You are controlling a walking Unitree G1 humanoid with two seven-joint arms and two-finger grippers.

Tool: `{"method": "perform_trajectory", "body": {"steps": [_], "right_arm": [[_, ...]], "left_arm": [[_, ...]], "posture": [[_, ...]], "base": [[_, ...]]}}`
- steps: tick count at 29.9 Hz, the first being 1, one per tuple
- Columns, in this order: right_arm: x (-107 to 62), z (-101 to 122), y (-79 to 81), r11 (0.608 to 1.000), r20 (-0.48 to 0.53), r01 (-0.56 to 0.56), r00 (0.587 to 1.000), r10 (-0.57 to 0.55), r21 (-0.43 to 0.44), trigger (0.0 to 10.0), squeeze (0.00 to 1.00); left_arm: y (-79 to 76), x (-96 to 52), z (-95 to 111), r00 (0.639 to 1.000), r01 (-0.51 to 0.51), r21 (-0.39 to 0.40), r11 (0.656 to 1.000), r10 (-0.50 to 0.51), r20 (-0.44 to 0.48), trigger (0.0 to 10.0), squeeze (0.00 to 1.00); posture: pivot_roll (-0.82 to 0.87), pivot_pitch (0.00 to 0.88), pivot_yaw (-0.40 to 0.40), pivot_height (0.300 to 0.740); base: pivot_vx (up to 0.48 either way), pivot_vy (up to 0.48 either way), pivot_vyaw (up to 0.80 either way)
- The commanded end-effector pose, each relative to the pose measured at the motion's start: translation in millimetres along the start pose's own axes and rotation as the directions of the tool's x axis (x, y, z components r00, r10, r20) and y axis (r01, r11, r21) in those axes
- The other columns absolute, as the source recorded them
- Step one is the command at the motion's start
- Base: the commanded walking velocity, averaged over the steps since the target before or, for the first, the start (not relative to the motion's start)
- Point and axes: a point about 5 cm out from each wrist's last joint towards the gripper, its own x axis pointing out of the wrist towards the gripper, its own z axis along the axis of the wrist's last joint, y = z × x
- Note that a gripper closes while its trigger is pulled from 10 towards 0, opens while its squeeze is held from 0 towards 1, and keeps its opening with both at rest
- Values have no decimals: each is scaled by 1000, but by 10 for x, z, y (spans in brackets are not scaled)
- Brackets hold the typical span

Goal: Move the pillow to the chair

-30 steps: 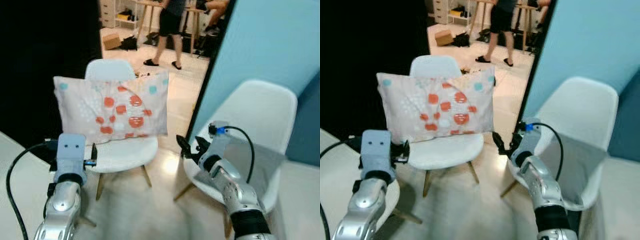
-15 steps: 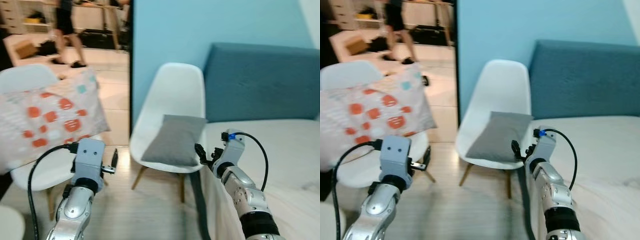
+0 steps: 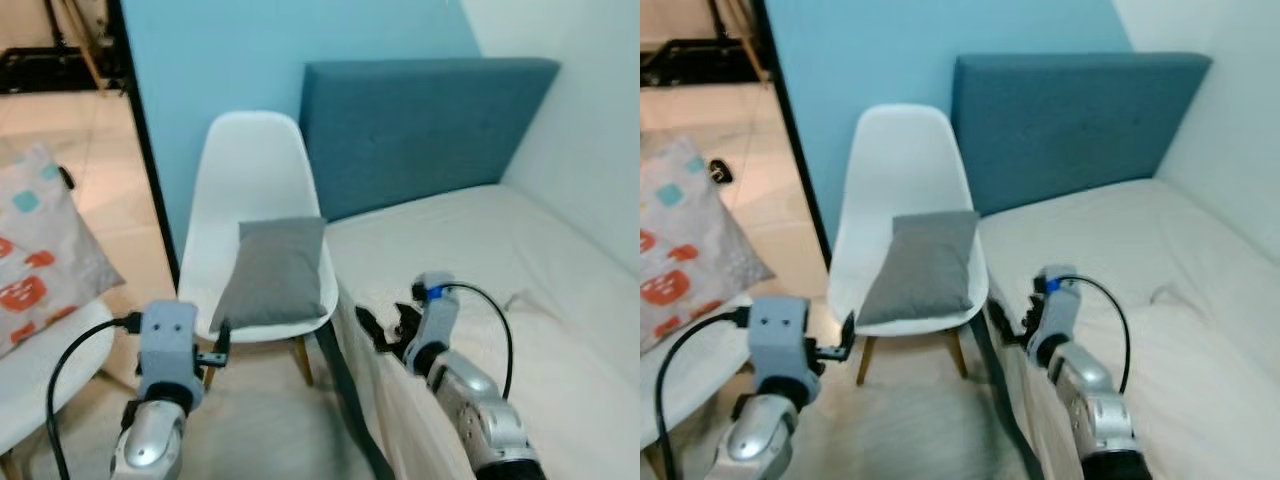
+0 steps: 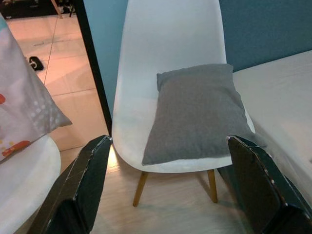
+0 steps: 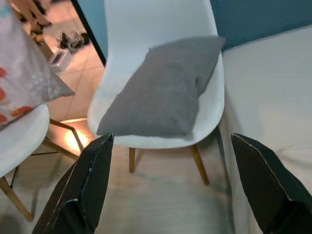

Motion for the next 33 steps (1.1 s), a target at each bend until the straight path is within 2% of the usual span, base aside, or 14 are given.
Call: {"method": "perform_trajectory", "body": {"steps": [1, 11, 17, 33], "right_arm": [[-30, 28, -33, 1000, 8, 9, 1000, -9, -29, 10000, 0], [-52, 19, -26, 999, 8, 13, 1000, -12, -33, 10000, 0], [-54, 11, -57, 999, 18, 37, 999, -37, 25, 10000, 0], [-37, 20, -121, 995, 21, 64, 998, -66, 78, 10000, 0]], "left_arm": [[-14, -14, -18, 1000, -11, -12, 1000, 11, -16, 10000, 0], [-27, 34, -45, 999, -21, -4, 1000, 21, -27, 10000, 0], [-51, 60, -56, 999, -26, -10, 1000, 26, -20, 10000, 0], [-31, 78, -52, 999, -42, -36, 998, 41, -16, 10000, 0]], "posture": [[-24, 0, -92, 740], [-27, 0, -89, 740], [-24, 0, -94, 740], [-20, 0, -98, 740]], "base": [[0, 0, -725], [0, 0, -724], [0, 0, -725], [0, 0, -724]]}}
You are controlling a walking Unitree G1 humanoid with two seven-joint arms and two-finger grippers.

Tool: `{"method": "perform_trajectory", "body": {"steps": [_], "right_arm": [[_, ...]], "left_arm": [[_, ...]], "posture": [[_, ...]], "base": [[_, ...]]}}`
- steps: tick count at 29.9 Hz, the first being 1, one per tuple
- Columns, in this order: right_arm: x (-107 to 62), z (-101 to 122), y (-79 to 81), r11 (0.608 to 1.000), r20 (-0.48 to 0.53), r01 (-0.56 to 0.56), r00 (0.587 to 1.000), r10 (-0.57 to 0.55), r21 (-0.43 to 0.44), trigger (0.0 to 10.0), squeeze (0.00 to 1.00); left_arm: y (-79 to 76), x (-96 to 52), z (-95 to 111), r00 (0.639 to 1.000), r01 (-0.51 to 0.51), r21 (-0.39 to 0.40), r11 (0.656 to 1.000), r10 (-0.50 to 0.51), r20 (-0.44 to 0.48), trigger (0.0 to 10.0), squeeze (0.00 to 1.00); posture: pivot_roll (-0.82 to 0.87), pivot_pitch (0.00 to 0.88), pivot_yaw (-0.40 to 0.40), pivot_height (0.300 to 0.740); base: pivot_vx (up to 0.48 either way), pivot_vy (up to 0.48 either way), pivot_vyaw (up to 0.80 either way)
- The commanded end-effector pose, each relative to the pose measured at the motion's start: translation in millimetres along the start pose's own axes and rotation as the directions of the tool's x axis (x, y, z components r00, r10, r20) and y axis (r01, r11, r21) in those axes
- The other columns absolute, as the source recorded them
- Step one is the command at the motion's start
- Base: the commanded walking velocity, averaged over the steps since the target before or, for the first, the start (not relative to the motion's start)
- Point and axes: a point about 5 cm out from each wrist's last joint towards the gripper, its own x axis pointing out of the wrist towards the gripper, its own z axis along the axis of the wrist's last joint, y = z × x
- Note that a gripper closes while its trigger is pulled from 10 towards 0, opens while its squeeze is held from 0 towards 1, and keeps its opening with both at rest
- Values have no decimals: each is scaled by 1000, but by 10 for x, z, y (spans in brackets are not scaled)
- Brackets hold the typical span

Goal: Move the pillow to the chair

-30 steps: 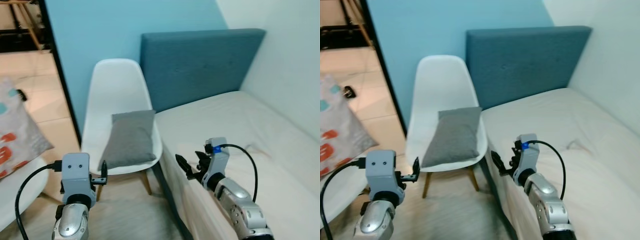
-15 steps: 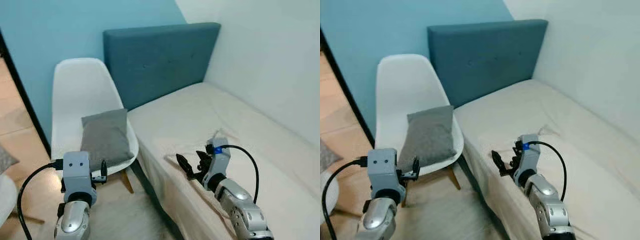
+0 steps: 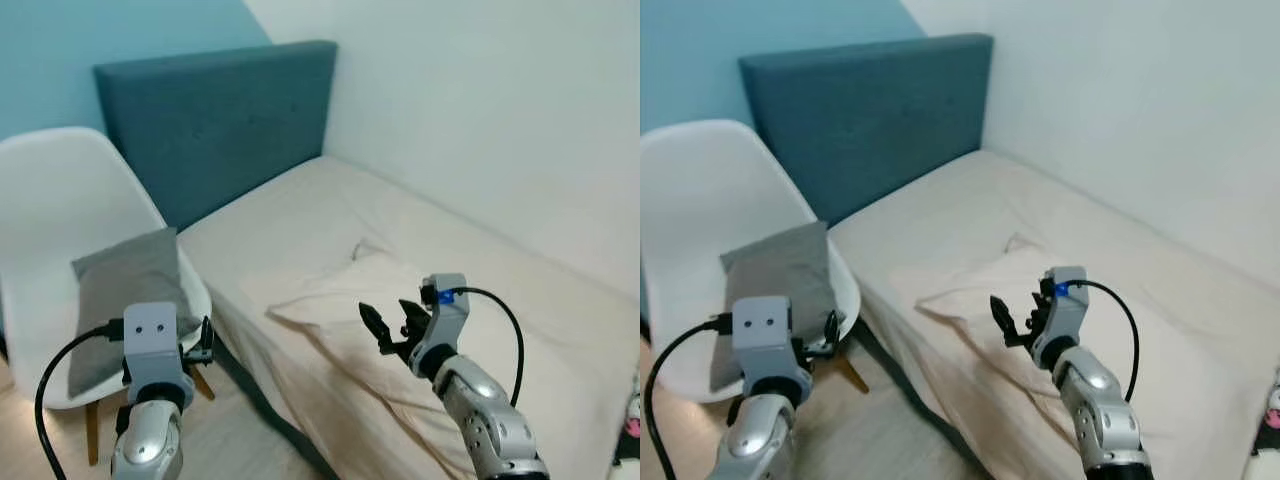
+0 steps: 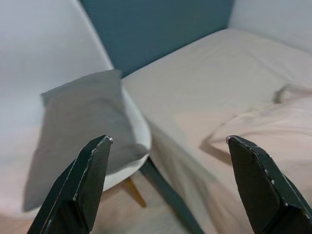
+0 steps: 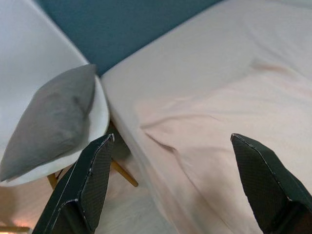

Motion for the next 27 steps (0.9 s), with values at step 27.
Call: {"method": "perform_trajectory", "body": {"steps": [27], "right_arm": [[12, 24, -105, 998, -8, 44, 999, -44, 43, 10000, 0]], "left_arm": [[-47, 34, -14, 1000, 29, -42, 999, -29, -10, 10000, 0]], "posture": [[-17, 0, -107, 740]], "base": [[0, 0, -722]]}}
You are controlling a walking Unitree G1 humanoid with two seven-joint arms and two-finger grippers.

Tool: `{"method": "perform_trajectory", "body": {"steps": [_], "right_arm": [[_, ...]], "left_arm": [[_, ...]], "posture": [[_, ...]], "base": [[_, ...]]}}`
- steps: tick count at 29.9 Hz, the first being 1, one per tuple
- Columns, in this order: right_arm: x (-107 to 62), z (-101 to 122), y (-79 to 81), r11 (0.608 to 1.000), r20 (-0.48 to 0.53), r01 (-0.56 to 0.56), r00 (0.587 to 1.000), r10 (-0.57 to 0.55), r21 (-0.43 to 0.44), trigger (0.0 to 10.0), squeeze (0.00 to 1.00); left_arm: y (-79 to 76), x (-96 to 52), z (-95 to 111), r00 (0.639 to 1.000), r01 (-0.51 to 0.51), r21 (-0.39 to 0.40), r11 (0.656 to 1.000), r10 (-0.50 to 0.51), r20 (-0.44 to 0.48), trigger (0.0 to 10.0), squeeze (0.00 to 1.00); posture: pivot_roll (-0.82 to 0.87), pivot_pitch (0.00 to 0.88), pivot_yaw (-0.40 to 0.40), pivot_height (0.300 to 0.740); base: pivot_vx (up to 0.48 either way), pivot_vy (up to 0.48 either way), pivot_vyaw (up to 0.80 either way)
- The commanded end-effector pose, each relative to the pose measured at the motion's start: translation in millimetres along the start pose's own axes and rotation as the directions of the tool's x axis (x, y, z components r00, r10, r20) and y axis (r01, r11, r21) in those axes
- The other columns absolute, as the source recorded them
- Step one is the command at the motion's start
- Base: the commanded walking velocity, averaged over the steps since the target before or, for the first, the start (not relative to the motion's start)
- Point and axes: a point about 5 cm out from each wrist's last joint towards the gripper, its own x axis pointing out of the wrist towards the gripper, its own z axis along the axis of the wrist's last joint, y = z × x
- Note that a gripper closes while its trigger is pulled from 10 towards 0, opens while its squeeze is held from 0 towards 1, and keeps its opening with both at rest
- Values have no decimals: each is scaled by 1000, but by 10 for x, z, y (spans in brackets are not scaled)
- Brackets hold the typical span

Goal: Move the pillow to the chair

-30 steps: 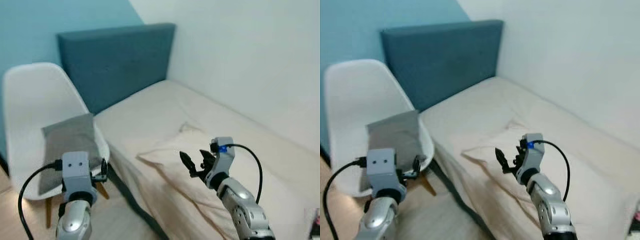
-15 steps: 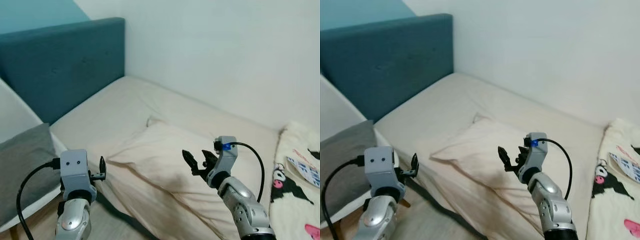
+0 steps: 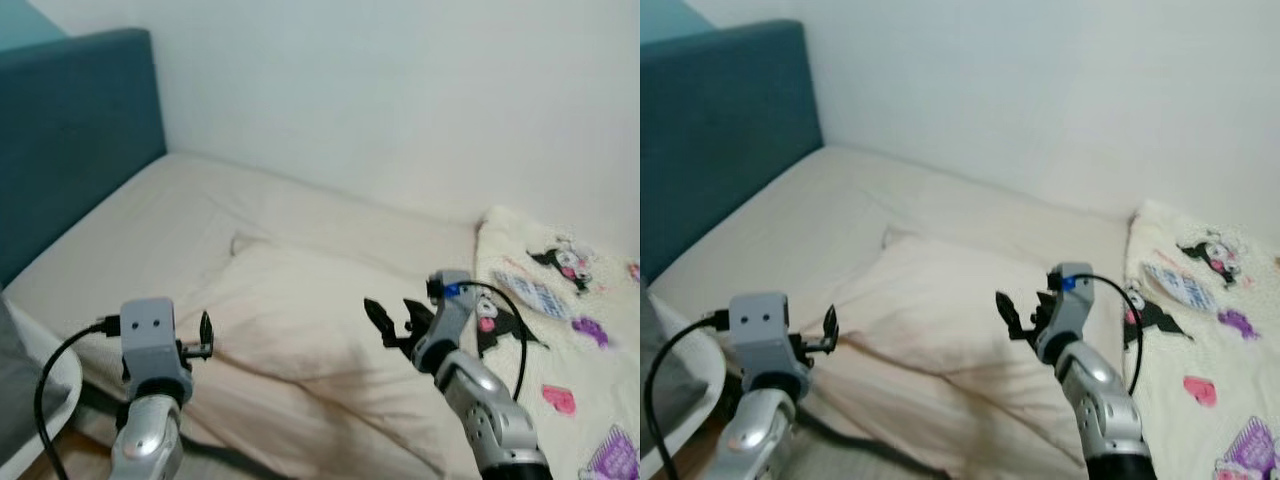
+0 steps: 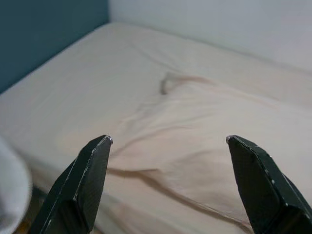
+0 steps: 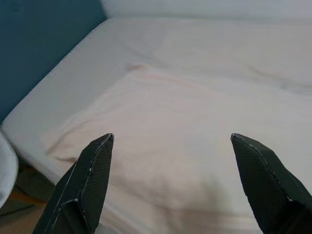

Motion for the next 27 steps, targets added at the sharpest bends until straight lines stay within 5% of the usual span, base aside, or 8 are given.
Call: {"method": "perform_trajectory", "body": {"steps": [1, 27], "right_arm": [[-13, -7, -47, 1000, -10, 16, 1000, -16, 0, 10000, 0], [5, -7, -74, 999, -20, 31, 999, -31, 34, 10000, 0]], "left_arm": [[-37, -7, -29, 1000, 16, -5, 1000, -16, -13, 10000, 0], [-88, 1, 33, 999, 46, 52, 998, -47, 25, 10000, 0]], "posture": [[-17, 0, -108, 740], [-20, 0, -113, 740]], "base": [[0, 0, -719], [0, 0, -715]]}}
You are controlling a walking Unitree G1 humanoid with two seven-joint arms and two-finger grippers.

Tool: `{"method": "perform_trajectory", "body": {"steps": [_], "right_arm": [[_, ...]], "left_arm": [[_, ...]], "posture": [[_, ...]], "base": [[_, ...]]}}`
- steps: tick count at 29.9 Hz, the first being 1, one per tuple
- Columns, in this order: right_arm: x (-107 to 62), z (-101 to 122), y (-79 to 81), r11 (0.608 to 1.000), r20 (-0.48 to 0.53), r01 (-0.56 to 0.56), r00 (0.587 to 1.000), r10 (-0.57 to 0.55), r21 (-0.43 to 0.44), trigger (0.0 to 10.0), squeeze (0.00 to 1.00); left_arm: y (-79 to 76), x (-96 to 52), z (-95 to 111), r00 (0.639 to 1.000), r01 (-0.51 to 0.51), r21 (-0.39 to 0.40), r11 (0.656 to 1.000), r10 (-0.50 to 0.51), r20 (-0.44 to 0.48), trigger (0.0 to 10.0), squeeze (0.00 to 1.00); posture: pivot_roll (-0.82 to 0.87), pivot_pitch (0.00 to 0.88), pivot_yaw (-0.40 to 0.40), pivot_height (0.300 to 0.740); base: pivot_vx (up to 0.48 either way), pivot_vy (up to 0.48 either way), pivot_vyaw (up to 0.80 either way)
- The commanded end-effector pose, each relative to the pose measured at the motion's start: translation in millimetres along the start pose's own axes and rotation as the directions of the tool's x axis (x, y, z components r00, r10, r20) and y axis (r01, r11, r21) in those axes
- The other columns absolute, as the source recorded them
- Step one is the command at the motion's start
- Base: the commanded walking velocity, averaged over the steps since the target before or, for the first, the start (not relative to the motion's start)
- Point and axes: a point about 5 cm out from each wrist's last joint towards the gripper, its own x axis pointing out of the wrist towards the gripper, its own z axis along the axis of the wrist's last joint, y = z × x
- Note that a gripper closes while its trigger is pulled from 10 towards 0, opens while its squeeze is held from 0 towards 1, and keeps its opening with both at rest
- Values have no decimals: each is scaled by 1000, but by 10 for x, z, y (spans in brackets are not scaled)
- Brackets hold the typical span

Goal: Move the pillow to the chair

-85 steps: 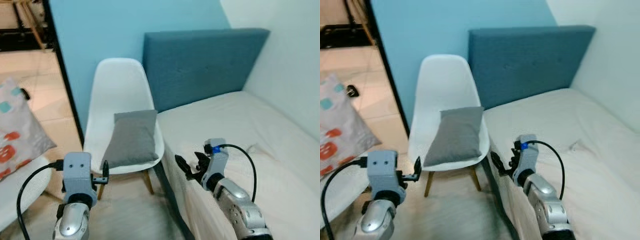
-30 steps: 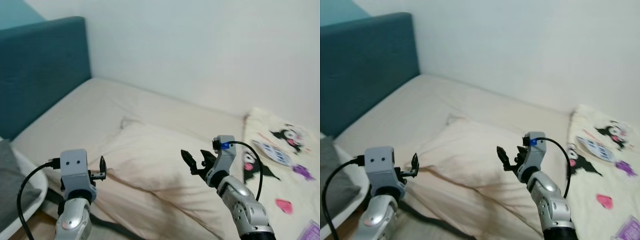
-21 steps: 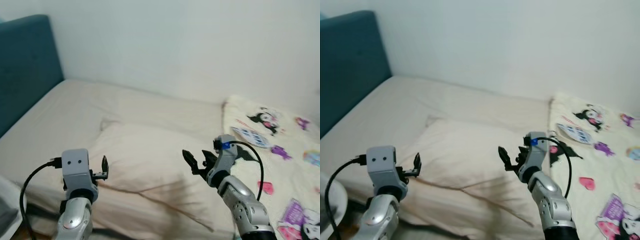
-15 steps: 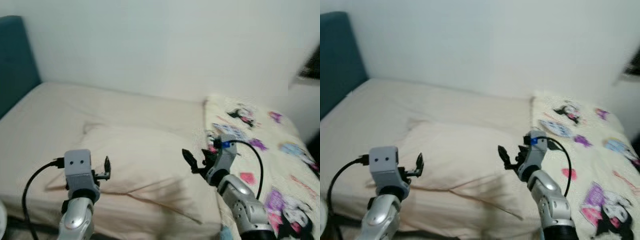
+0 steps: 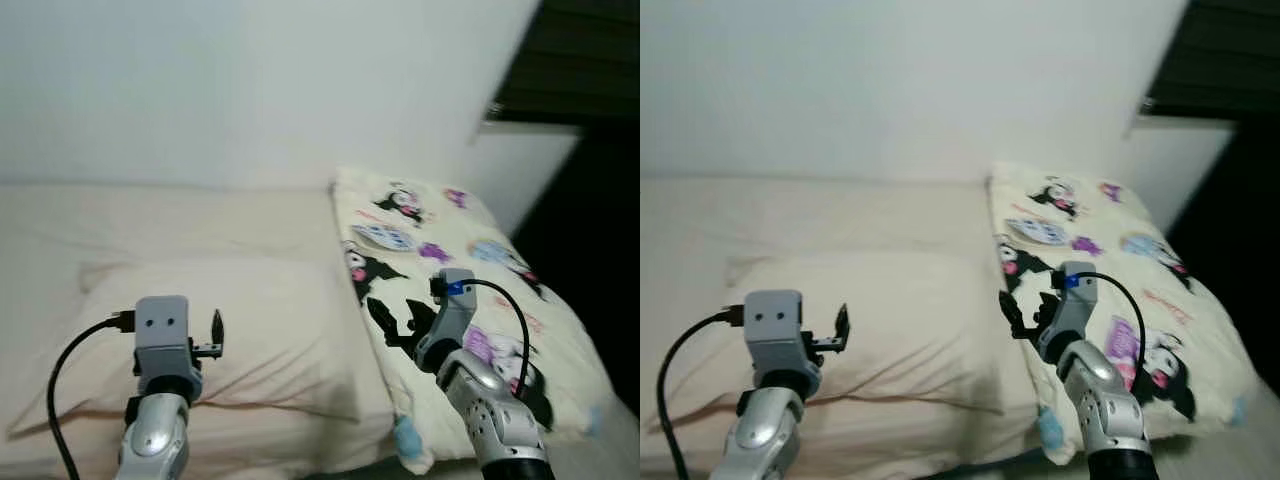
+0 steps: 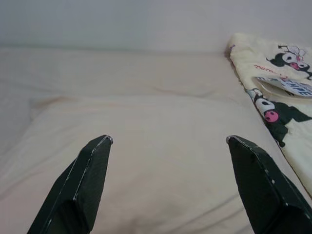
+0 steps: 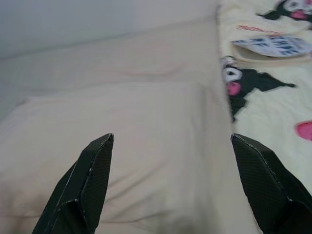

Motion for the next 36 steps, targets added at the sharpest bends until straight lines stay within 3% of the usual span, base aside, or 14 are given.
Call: {"method": "perform_trajectory", "body": {"steps": [1, 6, 9, 10, 11, 12, 13, 14, 15, 18, 19, 22, 26, 36], "right_arm": [[-2, -31, -24, 1000, -18, 7, 1000, -7, 13, 10000, 0], [2, -18, -19, 1000, -9, 9, 1000, -9, 15, 10000, 0], [2, 18, -28, 1000, 12, 22, 1000, -21, -10, 10000, 0], [5, 23, -28, 1000, 9, 24, 1000, -24, -13, 10000, 0], [12, 35, -23, 1000, 4, 21, 1000, -21, -15, 10000, 0], [14, 38, -23, 1000, 1, 21, 1000, -21, -19, 10000, 0], [14, 38, -23, 1000, 1, 21, 1000, -21, -19, 10000, 0], [26, 28, -41, 999, -22, 39, 999, -39, -36, 10000, 0], [26, 28, -41, 999, -22, 39, 999, -39, -36, 10000, 0], [49, 79, -50, 998, -19, 38, 999, -39, -57, 10000, 0], [49, 79, -50, 998, -19, 38, 999, -39, -57, 10000, 0], [52, 137, -40, 998, -1, 27, 1000, -28, -65, 10000, 0], [53, 183, -25, 997, 10, 20, 1000, -19, -70, 10000, 0], [52, 309, -26, 996, 45, 31, 999, -28, -86, 10000, 0]], "left_arm": [[-27, -7, -2, 1000, 10, 9, 1000, -10, 1, 10000, 0], [8, -1, 30, 1000, -6, 60, 998, 5, 25, 10000, 0], [95, 35, 82, 997, -49, 157, 986, 39, 66, 10000, 0], [166, 68, 103, 994, -85, 247, 965, 63, 93, 10000, 0], [290, 136, 118, 988, -129, 439, 889, 77, 135, 10000, 0], [328, 159, 118, 987, -137, 501, 855, 73, 145, 10000, 0], [328, 159, 118, 987, -137, 501, 855, 73, 145, 10000, 0], [370, 192, 107, 988, -134, 574, 808, 61, 144, 10000, 0], [370, 192, 107, 988, -134, 574, 808, 61, 144, 10000, 0], [477, 266, 105, 988, -130, 752, 647, 22, 153, 10000, 0], [477, 266, 105, 988, -130, 752, 647, 22, 153, 10000, 0], [526, 282, 108, 987, -143, 809, 570, 16, 162, 10000, 0], [526, 300, 104, 984, -147, 843, 518, -7, 176, 10000, 0], [489, 316, -28, 989, -71, 864, 499, -78, 126, 10000, 0]], "posture": [[-20, 0, -113, 740], [-26, 0, -111, 740], [-30, 0, -108, 740], [-36, 0, -108, 740], [-40, 0, -107, 740], [-40, 0, -107, 740], [-40, 0, -107, 740], [-42, 0, -107, 740], [-42, 0, -107, 740], [-46, 0, -105, 725], [-46, 0, -105, 725], [-53, 0, -103, 710], [-60, 0, -103, 695], [-67, 0, -99, 655]], "base": [[0, 0, -712], [0, 0, -710], [0, 0, 0], [0, 0, 0], [0, 0, 0], [0, 0, 0], [0, 0, 0], [0, 0, 0], [0, 0, 0], [0, 0, 0], [0, 0, 0], [0, 0, 0], [0, 0, 0], [0, 0, 0]]}}
